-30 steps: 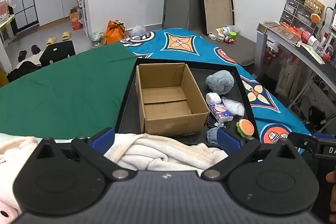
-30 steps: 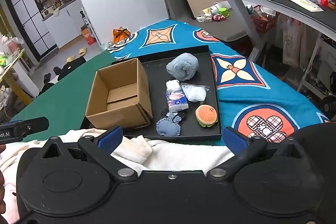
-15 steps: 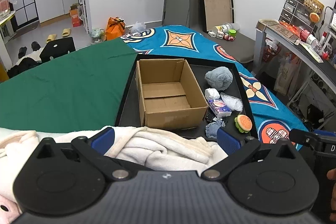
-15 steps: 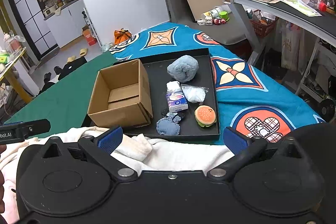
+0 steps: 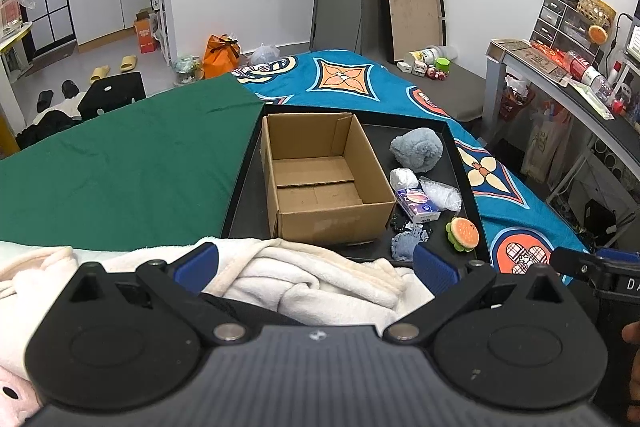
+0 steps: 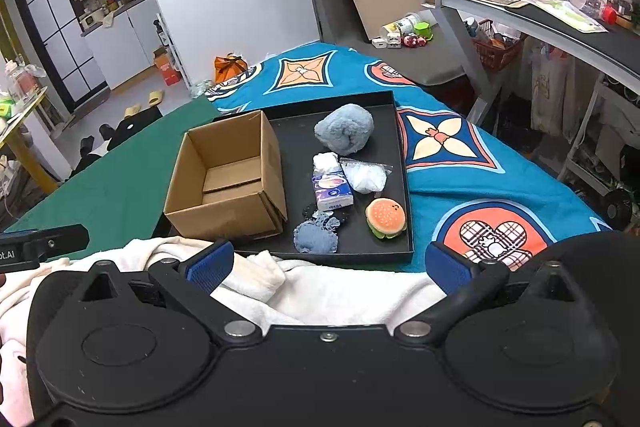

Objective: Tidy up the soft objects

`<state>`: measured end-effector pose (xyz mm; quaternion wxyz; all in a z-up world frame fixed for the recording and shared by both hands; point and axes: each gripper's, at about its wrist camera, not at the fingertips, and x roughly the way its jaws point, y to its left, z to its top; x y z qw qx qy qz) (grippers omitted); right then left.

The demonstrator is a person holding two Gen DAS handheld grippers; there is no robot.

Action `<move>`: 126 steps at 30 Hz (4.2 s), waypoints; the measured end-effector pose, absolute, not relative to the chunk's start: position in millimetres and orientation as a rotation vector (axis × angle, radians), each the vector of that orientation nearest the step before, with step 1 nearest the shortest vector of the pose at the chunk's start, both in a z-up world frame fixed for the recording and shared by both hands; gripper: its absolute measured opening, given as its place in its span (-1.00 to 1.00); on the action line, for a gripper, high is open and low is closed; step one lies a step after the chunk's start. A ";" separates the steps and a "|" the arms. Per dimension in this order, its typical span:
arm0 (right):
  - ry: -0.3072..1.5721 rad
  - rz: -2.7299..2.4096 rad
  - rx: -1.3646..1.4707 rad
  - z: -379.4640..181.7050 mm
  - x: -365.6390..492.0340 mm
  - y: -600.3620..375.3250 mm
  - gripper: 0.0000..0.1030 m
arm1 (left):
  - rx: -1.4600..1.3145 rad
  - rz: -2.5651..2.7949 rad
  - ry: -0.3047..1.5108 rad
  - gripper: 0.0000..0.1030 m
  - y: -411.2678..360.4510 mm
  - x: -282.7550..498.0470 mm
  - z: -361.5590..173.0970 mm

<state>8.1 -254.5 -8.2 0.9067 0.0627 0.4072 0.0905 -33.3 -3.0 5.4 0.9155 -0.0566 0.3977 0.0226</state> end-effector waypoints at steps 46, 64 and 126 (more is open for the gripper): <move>0.852 0.166 0.110 -9.2 20.0 -248.3 1.00 | -0.129 0.047 0.845 0.99 8.7 -17.7 -1.8; 0.929 0.173 0.115 -37.6 55.8 -246.3 1.00 | -0.207 0.107 0.879 0.99 31.4 20.8 -26.2; 1.227 0.185 0.101 -176.7 176.9 -202.6 0.72 | -0.260 0.087 1.065 -0.65 65.0 141.3 -143.2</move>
